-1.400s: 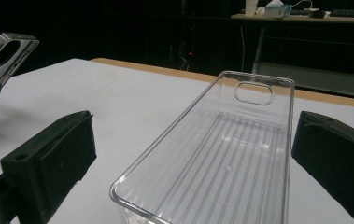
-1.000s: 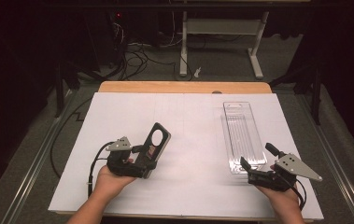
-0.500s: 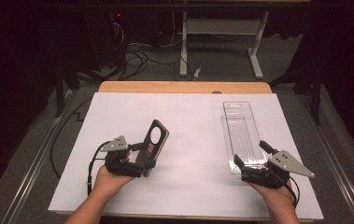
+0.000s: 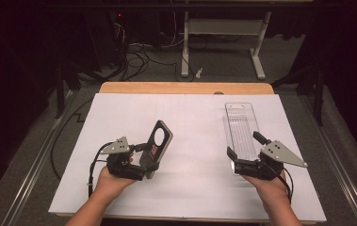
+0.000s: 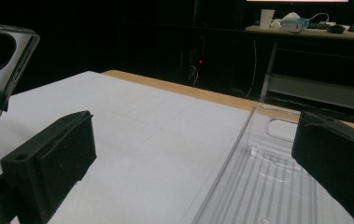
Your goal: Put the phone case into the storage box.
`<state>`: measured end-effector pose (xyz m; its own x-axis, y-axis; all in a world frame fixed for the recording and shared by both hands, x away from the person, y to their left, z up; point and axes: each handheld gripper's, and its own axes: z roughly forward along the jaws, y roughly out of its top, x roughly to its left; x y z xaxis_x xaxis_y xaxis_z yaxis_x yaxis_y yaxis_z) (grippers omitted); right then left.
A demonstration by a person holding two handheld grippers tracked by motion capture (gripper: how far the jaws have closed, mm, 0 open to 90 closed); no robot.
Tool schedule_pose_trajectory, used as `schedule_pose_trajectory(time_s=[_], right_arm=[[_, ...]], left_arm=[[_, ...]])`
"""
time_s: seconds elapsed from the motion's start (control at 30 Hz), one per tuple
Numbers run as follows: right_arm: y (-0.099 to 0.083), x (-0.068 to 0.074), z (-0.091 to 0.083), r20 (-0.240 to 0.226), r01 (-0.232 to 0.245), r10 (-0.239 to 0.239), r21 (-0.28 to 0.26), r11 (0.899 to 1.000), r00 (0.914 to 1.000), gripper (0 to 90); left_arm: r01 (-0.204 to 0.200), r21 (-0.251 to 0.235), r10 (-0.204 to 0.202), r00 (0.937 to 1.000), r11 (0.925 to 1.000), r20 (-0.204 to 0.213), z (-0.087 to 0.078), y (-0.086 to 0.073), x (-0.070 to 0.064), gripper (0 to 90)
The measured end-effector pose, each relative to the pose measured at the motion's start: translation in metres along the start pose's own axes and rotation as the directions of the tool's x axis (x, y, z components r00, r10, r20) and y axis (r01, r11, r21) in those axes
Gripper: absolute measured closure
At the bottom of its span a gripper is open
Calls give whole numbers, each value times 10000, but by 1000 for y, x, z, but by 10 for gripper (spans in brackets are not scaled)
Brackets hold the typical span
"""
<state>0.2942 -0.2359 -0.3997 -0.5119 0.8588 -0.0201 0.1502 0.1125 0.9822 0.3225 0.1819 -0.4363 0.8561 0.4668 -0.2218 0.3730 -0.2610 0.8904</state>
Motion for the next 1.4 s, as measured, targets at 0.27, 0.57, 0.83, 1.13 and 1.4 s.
schedule_pose_trajectory(time_s=[0.27, 0.57, 0.83, 1.13, 1.4], right_arm=[[10, 10, 15, -311, 33, -39, -209, 9998, 9995, 2], [17, 31, 43, -922, 158, -176, -203, 9997, 9956, 2], [13, 46, 64, -1359, 287, -289, -28, 9996, 9903, 3], [9, 55, 88, -1575, 412, -365, 262, 9988, 9868, 4], [-6, 61, 97, -1691, 560, -413, 829, 9950, 9847, 4]], left_arm=[[-89, -142, 89, 10000, 9999, -10, 3, 1, 1, 132], [-197, -215, 197, 9998, 9996, -6, 5, 2, 1, 132], [-164, -298, 165, 9999, 9994, 29, 3, 2, 3, 132], [-234, 8, 234, 9997, 9997, 116, 3, 8, 13, 132], [-99, 210, 91, 9992, 9997, 388, 16, 2, 29, 132]])
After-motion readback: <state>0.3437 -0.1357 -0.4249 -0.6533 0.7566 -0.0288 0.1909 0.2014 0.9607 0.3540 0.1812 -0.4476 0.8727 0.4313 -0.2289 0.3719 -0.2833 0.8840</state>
